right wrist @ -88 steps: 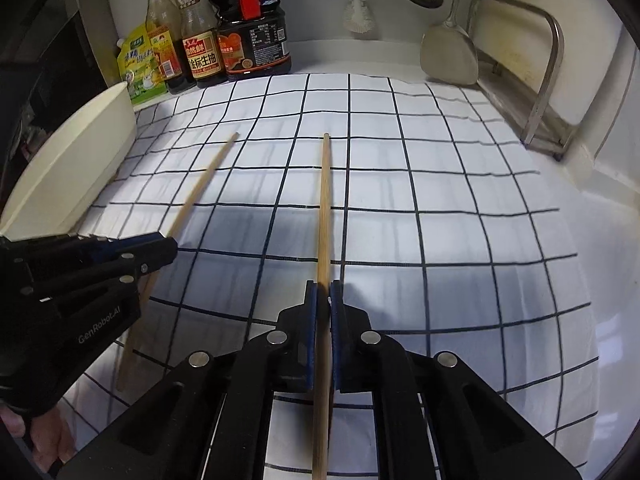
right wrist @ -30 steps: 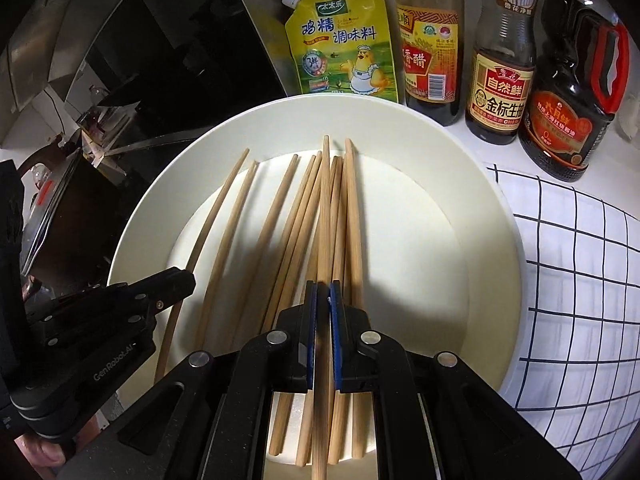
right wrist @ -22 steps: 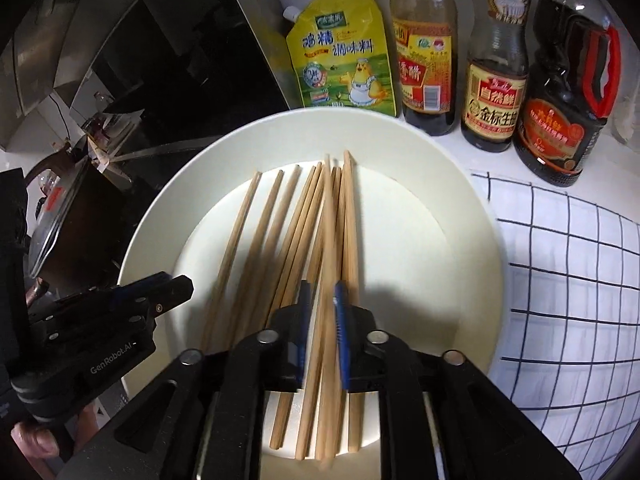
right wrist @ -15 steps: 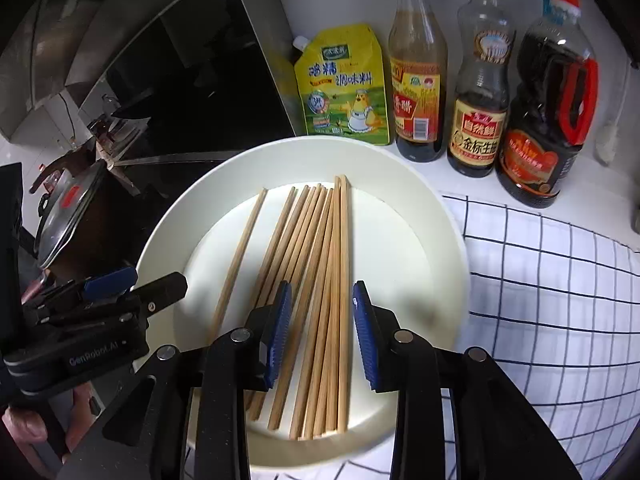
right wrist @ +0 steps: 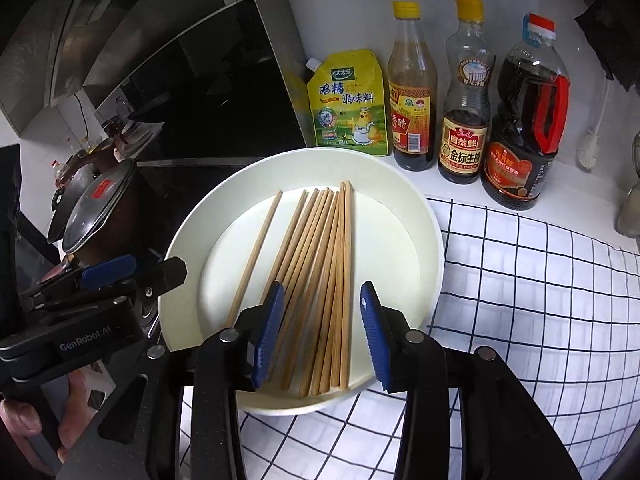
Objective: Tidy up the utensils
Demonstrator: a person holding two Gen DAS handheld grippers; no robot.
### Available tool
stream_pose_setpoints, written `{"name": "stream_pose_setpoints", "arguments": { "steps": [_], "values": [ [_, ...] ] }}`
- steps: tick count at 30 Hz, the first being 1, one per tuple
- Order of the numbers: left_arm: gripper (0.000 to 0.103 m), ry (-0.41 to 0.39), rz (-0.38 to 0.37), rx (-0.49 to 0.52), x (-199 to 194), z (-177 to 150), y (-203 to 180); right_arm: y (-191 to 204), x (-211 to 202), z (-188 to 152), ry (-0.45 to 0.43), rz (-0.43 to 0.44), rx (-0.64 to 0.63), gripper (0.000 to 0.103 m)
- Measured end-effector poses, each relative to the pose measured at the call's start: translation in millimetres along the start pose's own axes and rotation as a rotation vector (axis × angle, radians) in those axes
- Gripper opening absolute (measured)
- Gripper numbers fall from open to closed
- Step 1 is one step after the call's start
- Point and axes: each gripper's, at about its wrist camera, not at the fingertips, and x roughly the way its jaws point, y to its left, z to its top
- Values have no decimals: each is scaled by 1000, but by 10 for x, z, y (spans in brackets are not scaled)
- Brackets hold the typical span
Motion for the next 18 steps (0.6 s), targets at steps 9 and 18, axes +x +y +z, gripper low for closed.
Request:
{"name": "stream_pose_setpoints", "arguments": {
  "steps": [9,18],
  "values": [
    [83,-7,-3,2,-171,-49,-21,72,-156,-64,-20,5,-18,46],
    [89,-21,10,-7,-268,-79,-22,67,-259,-81,-33,-8,-18,50]
  ]
}}
